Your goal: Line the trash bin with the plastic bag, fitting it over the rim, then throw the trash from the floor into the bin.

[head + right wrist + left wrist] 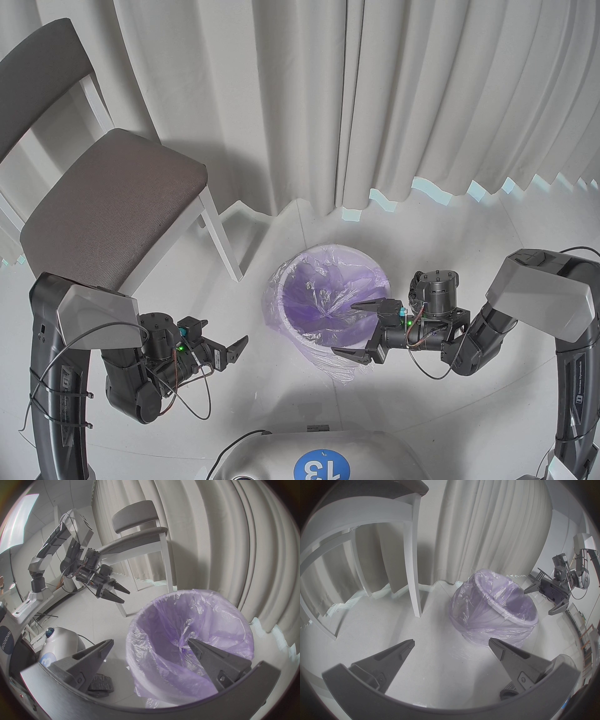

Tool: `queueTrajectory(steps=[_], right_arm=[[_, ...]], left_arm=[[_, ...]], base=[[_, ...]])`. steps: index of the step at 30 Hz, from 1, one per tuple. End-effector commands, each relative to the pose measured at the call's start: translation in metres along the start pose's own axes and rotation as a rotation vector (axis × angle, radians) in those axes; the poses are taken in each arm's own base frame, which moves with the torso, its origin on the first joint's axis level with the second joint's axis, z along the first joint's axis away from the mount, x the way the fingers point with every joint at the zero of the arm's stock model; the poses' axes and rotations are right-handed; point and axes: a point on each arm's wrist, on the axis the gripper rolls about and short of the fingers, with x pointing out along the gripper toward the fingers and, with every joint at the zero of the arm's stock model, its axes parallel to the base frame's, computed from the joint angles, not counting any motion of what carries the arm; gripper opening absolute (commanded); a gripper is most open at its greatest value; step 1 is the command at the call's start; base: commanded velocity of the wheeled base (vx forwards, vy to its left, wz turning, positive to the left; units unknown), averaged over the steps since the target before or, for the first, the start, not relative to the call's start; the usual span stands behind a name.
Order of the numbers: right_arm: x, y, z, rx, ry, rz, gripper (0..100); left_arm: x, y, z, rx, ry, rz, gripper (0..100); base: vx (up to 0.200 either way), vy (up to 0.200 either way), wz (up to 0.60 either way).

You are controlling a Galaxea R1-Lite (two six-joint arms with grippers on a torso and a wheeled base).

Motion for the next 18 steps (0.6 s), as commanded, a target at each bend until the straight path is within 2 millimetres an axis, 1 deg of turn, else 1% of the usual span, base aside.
queueTrajectory(steps=[1,13,14,18], right_arm=[[0.0113,-0.0029,-0.0151,0.012,0.015,0.004,100],[0.0141,-0.0074,-0.0226,0.014,0.019,-0.005,100],[0.014,-0.0071,-0.0229,0.013,0.02,-0.004,0],[0.014,-0.0072,-0.0228,0.012,0.019,-0.005,0]], left_arm=[[0.0007,0.0001,0.0002,0.002,-0.013,0.0,100],[0.0031,0.0002,-0.0044,0.002,-0.003,0.001,100],[0.0032,-0.0003,-0.0043,0.002,-0.003,0.0,100],[0.0032,0.0002,-0.0049,0.002,-0.001,0.003,100]], base=[[0.0,0.0,0.0],[0.0,0.0,0.0],[0.0,0.0,0.0],[0.0,0.0,0.0]])
